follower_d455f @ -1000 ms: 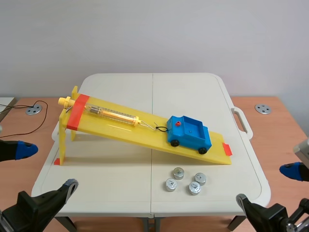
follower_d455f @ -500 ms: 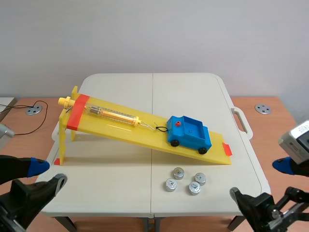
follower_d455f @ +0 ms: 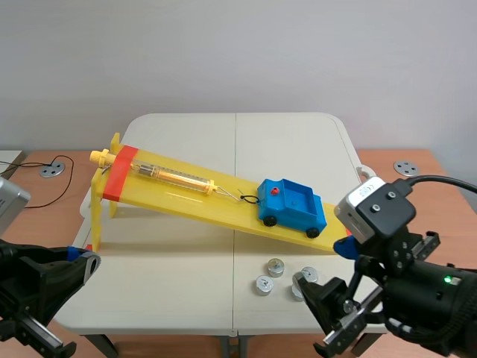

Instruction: Place the four metal weights on the blue cart on the ramp.

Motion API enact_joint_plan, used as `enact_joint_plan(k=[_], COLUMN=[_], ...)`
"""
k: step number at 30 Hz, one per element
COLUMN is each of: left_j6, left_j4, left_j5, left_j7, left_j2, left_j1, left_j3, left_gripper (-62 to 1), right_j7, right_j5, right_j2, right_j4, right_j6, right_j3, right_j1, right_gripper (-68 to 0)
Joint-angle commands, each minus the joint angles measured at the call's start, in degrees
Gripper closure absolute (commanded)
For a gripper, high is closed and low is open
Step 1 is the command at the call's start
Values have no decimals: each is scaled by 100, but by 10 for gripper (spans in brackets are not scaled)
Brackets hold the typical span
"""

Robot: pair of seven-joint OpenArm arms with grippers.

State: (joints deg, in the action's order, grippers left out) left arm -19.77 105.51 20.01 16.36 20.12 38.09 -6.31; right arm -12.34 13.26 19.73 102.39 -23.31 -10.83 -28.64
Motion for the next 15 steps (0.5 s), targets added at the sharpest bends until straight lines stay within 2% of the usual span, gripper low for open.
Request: enact_joint_plan(k=[1,6,15], left_j6=[-205,-205,-205], left_j4=[391,391,391], left_j5=[424,424,424], left_j7=[-511,-426,-426], left_j2=[-44,-42,-44], left_j1=[-52,-52,-52], left_j3=[-46,-46,-46], left_gripper=[-31,-31,-31], right_j7=[374,214,219], right_j5=[223,-107,-413], right_j2=[-52,-306,-695], right_j4=[212,-205,-942], right_j6=[-55,-72,-68], right_j3=[44,-258,-675], right_j1=[446,861,1497], right_gripper=[-395,-393,-303])
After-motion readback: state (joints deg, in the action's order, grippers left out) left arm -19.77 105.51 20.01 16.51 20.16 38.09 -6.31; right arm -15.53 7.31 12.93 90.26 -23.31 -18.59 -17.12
